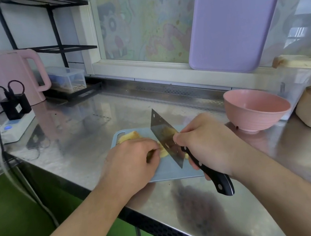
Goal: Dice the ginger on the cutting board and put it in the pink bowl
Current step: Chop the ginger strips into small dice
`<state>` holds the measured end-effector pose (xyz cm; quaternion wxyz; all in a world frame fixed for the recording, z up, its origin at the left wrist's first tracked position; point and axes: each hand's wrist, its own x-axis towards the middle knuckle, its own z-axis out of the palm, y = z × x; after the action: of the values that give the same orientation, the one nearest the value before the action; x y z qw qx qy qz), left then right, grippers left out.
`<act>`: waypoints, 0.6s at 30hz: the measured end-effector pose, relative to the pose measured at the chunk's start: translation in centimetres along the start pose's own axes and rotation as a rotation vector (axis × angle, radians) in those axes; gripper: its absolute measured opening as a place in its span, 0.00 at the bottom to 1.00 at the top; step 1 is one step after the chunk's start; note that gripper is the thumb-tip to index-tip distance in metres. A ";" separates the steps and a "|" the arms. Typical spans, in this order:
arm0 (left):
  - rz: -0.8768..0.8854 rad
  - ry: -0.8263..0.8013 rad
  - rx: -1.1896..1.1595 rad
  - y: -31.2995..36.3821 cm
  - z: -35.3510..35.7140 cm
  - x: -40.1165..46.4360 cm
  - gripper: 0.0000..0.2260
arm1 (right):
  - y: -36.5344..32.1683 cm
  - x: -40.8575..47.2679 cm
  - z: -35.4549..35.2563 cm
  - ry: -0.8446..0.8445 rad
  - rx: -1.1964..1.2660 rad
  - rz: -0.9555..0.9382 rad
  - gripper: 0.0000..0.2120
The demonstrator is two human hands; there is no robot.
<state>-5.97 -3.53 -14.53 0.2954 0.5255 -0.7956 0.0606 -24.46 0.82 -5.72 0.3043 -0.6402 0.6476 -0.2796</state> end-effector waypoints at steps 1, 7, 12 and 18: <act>-0.001 0.004 -0.008 0.0 0.0 0.0 0.09 | -0.1 0.1 0.1 -0.006 -0.024 0.000 0.17; 0.007 -0.010 -0.038 -0.2 0.0 0.2 0.12 | -0.3 1.3 2.0 0.027 -0.166 -0.050 0.14; -0.007 -0.002 -0.036 -0.3 0.0 0.1 0.12 | 0.1 1.7 2.2 0.062 -0.042 -0.035 0.18; -0.003 0.009 -0.033 -0.1 0.0 0.0 0.09 | 0.2 0.7 0.8 0.066 0.058 -0.003 0.19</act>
<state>-5.86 -3.58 -14.52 0.3078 0.5215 -0.7942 0.0494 -23.99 0.17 -6.37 0.3007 -0.6226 0.6480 -0.3195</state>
